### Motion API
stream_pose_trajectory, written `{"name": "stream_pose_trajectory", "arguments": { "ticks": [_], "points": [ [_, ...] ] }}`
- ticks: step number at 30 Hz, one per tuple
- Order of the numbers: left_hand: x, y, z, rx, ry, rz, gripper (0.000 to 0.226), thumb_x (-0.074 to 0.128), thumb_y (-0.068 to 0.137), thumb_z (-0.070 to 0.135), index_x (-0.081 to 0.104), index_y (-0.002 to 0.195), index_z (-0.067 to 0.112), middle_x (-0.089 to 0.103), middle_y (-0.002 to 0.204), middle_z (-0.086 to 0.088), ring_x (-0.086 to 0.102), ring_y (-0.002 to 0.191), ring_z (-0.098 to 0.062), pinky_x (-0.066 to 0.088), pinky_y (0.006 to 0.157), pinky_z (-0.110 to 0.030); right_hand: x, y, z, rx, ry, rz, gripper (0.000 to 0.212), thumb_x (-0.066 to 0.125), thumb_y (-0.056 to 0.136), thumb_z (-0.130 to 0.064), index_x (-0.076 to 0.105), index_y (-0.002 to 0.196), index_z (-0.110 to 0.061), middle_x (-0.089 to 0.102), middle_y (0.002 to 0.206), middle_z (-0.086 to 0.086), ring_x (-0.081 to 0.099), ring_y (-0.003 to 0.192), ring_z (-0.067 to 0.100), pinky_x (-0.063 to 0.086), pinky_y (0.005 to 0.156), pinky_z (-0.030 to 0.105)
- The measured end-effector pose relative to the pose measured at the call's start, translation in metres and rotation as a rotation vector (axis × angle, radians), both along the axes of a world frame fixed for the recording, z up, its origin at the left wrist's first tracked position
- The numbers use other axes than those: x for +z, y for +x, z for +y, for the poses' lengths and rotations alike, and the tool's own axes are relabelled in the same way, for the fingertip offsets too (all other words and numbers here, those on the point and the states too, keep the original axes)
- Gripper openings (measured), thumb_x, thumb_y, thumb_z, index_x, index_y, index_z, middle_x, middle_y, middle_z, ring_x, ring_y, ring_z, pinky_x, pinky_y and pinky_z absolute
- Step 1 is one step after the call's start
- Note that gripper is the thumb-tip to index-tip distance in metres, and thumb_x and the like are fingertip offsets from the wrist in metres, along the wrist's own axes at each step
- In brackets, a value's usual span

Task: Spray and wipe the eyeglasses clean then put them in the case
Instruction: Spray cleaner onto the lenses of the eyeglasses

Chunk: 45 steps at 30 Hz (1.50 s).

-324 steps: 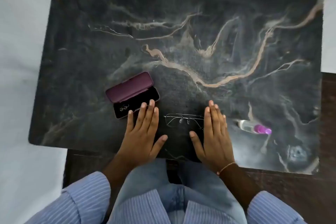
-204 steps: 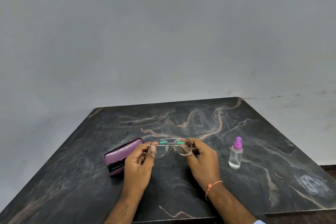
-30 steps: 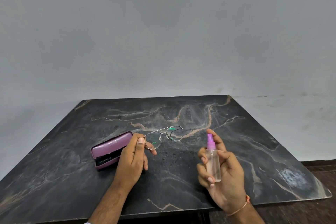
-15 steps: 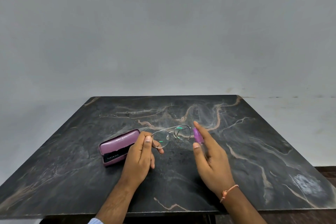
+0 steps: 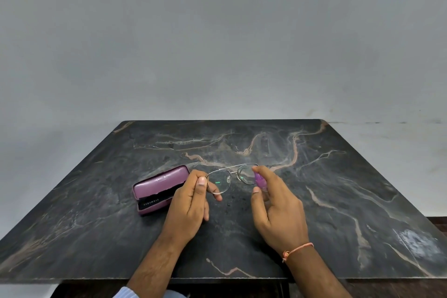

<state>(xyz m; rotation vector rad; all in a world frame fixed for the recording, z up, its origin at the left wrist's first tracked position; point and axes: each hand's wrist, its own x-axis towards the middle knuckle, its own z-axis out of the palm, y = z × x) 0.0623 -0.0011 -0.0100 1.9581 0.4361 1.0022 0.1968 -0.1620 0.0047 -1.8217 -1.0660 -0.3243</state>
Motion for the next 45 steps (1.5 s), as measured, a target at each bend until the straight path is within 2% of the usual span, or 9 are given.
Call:
{"name": "stream_pose_trajectory", "arguments": {
  "ticks": [8,11,15,20,32,37,39,41,45],
  "points": [
    [0.002,-0.001,0.000,0.006,-0.032,-0.007,0.029,0.033,0.115,0.034,0.056,0.097,0.030,0.080,0.092,-0.002,0.057,0.045,-0.018,0.048,0.049,-0.033,-0.001,-0.002,-0.006,0.074,0.160,0.050,0.054,0.063,0.096,-0.013,0.056,0.145,-0.036,0.067,0.105,-0.017,0.062,0.065,0.006,0.045,0.065,0.007],
    [0.003,0.000,-0.001,0.012,-0.038,-0.006,0.033,0.031,0.118,0.039,0.056,0.098,0.031,0.080,0.091,-0.001,0.057,0.044,-0.019,0.049,0.050,-0.036,-0.003,-0.007,-0.007,0.150,0.140,0.049,0.060,0.067,0.096,-0.010,0.054,0.145,-0.042,0.069,0.112,-0.021,0.058,0.058,0.015,0.048,0.064,0.012],
    [0.004,0.000,-0.002,0.004,-0.035,-0.005,0.028,0.034,0.115,0.037,0.056,0.098,0.037,0.080,0.092,-0.002,0.057,0.044,-0.021,0.049,0.050,-0.037,-0.007,-0.016,0.000,0.185,0.091,0.054,0.052,0.064,0.094,-0.017,0.059,0.142,-0.038,0.058,0.084,-0.035,0.047,0.049,0.007,0.039,0.057,0.011],
    [0.006,-0.002,-0.004,-0.009,-0.040,0.000,0.030,0.033,0.117,0.038,0.056,0.098,0.038,0.081,0.093,0.000,0.058,0.046,-0.019,0.048,0.051,-0.029,-0.005,-0.030,0.013,0.193,0.073,0.003,0.056,0.062,0.095,-0.021,0.055,0.147,-0.039,0.067,0.114,-0.021,0.062,0.063,0.001,0.055,0.063,0.023],
    [0.006,-0.004,-0.003,-0.014,-0.038,0.007,0.028,0.034,0.114,0.042,0.056,0.096,0.036,0.080,0.090,0.004,0.057,0.044,-0.021,0.047,0.050,-0.028,-0.004,-0.037,0.023,0.125,0.040,-0.045,0.049,0.056,0.095,-0.030,0.055,0.143,-0.037,0.069,0.112,-0.018,0.055,0.062,-0.013,0.054,0.057,0.020],
    [0.004,-0.003,-0.001,-0.016,-0.036,0.011,0.030,0.033,0.118,0.034,0.055,0.098,0.038,0.080,0.094,0.002,0.055,0.044,-0.017,0.045,0.052,-0.025,-0.002,-0.029,0.002,0.158,0.148,0.084,0.057,0.059,0.093,-0.014,0.057,0.144,-0.040,0.056,0.071,-0.030,0.043,0.047,0.003,0.036,0.055,0.009],
    [0.004,-0.002,0.000,-0.009,-0.036,0.018,0.030,0.033,0.119,0.034,0.054,0.098,0.037,0.081,0.094,0.002,0.054,0.045,-0.017,0.045,0.051,-0.027,-0.004,-0.018,-0.011,0.118,0.160,0.117,0.057,0.057,0.095,-0.017,0.054,0.146,-0.044,0.056,0.063,-0.022,0.039,0.045,0.006,0.035,0.051,0.014],
    [0.003,-0.003,0.000,-0.013,-0.037,0.028,0.028,0.033,0.118,0.034,0.055,0.101,0.030,0.081,0.095,0.002,0.054,0.046,-0.018,0.046,0.051,-0.030,-0.006,0.001,-0.024,0.065,0.128,0.140,0.054,0.057,0.102,-0.024,0.047,0.148,-0.051,0.061,0.065,-0.012,0.052,0.050,0.010,0.050,0.057,0.026],
    [0.003,-0.002,0.000,-0.016,-0.034,0.025,0.031,0.033,0.116,0.036,0.056,0.104,0.020,0.081,0.095,0.002,0.055,0.046,-0.018,0.046,0.052,-0.030,-0.011,0.043,-0.043,-0.018,0.042,0.236,0.061,0.068,0.098,-0.031,0.040,0.145,-0.058,0.074,0.107,-0.002,0.074,0.075,0.032,0.062,0.077,0.055]
  ]
}}
